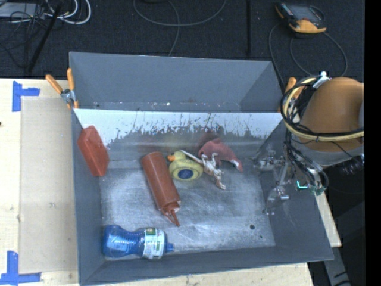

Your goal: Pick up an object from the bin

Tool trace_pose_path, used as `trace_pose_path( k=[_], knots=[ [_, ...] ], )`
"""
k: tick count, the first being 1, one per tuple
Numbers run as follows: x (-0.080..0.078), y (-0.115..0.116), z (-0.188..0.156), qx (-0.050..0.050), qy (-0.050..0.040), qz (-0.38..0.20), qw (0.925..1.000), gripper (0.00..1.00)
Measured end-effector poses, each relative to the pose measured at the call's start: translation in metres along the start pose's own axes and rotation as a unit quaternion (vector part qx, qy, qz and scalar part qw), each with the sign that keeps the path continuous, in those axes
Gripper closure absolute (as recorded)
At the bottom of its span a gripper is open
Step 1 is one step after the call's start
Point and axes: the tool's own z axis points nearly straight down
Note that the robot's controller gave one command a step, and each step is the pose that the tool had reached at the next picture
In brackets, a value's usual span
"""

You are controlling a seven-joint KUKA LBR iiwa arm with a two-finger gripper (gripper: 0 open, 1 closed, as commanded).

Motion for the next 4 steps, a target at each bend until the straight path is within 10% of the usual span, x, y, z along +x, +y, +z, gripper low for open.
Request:
trace_pose_path(
  k=[1, 3, 4],
  knots=[
    [-0.002, 0.001, -0.004, 0.001, -0.0037, -0.002, 1.0000, 0.00],
    [-0.056, 0.045, 0.070, 0.000, -0.0011, -0.005, 1.0000, 0.00],
    [-0.078, 0.057, 0.026, 0.001, -0.0080, -0.034, 0.9994, 0.00]
  ],
)
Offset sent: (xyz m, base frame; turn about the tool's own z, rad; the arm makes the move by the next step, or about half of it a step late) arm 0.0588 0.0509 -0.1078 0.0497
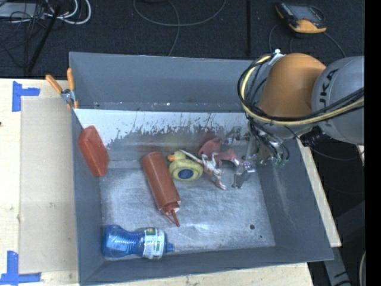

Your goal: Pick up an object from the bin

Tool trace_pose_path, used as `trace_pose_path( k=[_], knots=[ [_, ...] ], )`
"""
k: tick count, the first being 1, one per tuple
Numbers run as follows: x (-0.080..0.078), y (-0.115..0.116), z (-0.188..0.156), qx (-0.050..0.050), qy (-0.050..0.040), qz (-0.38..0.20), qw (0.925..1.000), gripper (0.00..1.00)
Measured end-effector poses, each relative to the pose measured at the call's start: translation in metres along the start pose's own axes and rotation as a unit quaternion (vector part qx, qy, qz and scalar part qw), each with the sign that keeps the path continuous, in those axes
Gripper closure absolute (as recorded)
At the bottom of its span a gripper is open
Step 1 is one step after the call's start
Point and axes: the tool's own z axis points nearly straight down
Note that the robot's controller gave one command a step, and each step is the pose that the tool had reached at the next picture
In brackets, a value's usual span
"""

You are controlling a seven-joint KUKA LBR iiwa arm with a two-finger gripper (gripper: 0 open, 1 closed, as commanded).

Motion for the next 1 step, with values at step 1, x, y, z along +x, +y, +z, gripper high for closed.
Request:
trace_pose_path(
  k=[1],
  knots=[
    [0.0043, 0.0097, 0.0548, 0.000, 0.0024, 0.188, 0.9821, 0.00]
  ],
)
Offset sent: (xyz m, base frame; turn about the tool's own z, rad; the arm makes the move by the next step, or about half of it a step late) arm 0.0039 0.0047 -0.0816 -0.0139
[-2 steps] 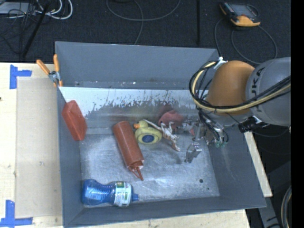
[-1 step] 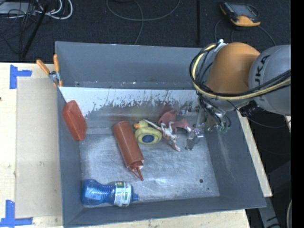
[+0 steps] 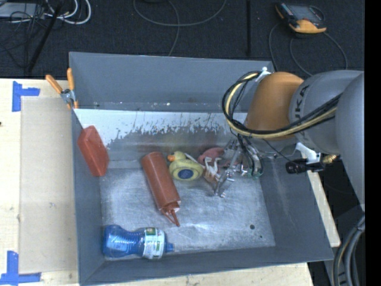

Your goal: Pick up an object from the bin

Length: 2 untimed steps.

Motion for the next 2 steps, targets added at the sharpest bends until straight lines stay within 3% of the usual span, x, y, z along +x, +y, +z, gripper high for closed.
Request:
trace_pose_path(
  k=[1, 2],
  knots=[
    [-0.0146, -0.0025, 0.0168, 0.002, -0.0041, -0.193, 0.9811, 1.00],
    [-0.0150, -0.0023, 0.0171, 0.002, -0.0038, -0.194, 0.9810, 1.00]
  ],
)
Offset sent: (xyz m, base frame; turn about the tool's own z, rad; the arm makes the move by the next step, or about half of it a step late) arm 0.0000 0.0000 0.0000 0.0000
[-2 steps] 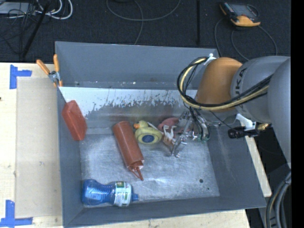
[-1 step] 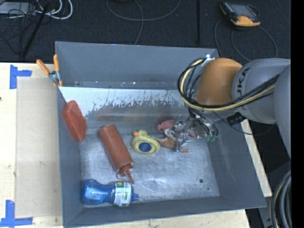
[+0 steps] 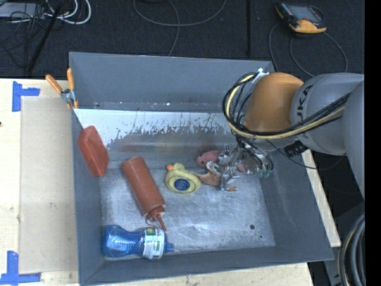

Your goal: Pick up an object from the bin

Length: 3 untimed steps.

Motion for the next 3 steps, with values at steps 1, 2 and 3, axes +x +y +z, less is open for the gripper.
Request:
trace_pose_path(
  k=[1, 2, 3],
  knots=[
    [-0.001, 0.000, -0.015, -0.001, 0.0035, 0.000, 1.0000, 1.00],
    [-0.003, 0.001, -0.074, -0.002, 0.0016, -0.001, 1.0000, 1.00],
    [-0.002, 0.001, -0.099, -0.002, 0.0031, -0.001, 1.0000, 1.00]
  ],
)
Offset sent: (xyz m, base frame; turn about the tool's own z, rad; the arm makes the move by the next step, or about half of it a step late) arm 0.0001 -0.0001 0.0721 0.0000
